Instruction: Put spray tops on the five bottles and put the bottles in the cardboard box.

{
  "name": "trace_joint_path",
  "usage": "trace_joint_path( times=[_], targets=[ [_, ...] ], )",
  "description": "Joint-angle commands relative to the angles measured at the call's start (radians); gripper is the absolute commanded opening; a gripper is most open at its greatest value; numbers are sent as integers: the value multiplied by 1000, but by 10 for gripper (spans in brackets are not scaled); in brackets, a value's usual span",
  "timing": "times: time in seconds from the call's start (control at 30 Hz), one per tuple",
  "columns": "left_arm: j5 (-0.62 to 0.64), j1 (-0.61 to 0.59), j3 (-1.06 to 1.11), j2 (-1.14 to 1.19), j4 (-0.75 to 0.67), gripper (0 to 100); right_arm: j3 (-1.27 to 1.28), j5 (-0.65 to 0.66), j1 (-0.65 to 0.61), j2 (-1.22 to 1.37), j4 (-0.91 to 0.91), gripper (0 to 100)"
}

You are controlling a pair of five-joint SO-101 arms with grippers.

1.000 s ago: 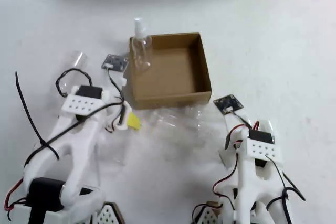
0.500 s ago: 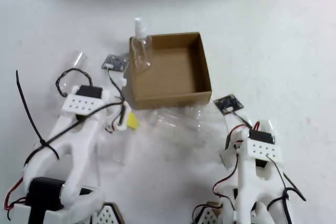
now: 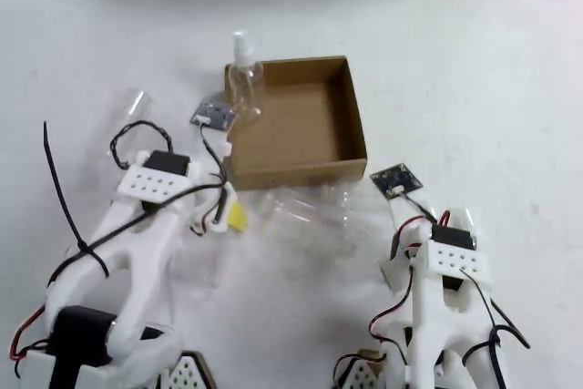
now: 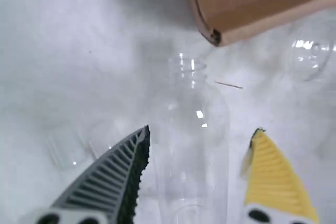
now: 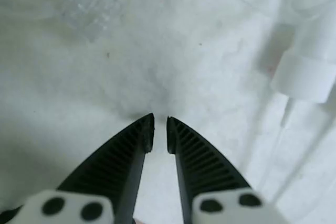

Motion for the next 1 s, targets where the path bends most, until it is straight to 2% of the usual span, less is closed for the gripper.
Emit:
trace_joint_path(
  times=[0.0, 0.33, 0.5, 0.97],
  targets=[
    [-5, 15, 0, 1, -31, 284, -9, 11, -7, -13, -13, 15],
    [-5, 15, 3, 2, -31, 284, -9, 11, -7, -13, -13, 15],
    [-5, 15, 54, 1, -112, 281, -9, 11, -7, -13, -13, 15],
    [-5, 15, 64, 2, -120, 279, -9, 11, -7, -13, -13, 15]
  ],
)
